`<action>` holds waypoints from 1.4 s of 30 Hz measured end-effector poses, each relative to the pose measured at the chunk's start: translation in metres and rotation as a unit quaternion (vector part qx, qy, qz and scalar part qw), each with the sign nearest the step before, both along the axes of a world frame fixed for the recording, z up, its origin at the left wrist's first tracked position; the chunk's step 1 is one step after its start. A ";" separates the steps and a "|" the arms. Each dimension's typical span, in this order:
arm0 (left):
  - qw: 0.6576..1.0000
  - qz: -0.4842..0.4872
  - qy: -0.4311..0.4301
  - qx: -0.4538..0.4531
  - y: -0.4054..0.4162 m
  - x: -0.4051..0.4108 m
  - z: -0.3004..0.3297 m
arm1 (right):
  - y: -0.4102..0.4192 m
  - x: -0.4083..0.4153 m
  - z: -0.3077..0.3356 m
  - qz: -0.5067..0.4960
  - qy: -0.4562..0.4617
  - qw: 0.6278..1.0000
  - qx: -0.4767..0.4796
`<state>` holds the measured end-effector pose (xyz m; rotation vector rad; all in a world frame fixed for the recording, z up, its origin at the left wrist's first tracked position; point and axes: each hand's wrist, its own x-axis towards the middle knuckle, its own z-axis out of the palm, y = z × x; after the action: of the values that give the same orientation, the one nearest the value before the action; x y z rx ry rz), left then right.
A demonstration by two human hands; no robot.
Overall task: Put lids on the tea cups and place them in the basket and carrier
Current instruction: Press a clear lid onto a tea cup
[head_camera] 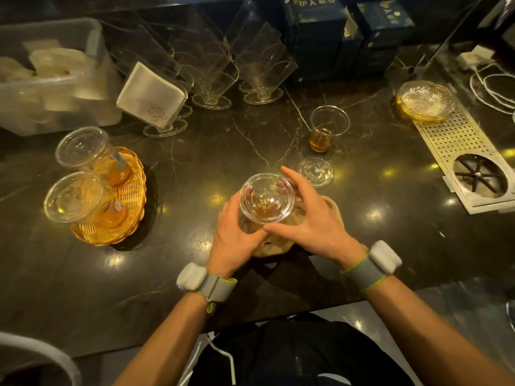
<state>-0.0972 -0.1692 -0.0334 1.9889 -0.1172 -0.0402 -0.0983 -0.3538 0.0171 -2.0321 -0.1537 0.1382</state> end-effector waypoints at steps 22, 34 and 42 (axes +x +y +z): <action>0.998 -0.009 0.004 0.055 0.000 -0.027 -0.019 | 0.000 -0.025 -0.026 0.016 0.026 0.997 -0.068; 0.998 -0.023 0.004 0.059 0.002 -0.025 -0.020 | -0.003 -0.023 -0.033 0.020 0.026 0.998 -0.060; 0.996 -0.057 0.073 0.003 0.032 -0.023 -0.019 | -0.018 -0.006 -0.018 -0.026 0.006 1.000 -0.003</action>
<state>-0.1198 -0.1371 -0.0521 1.9767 -0.1355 -0.2591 -0.1046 -0.3719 -0.0005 -2.0381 -0.0923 0.1185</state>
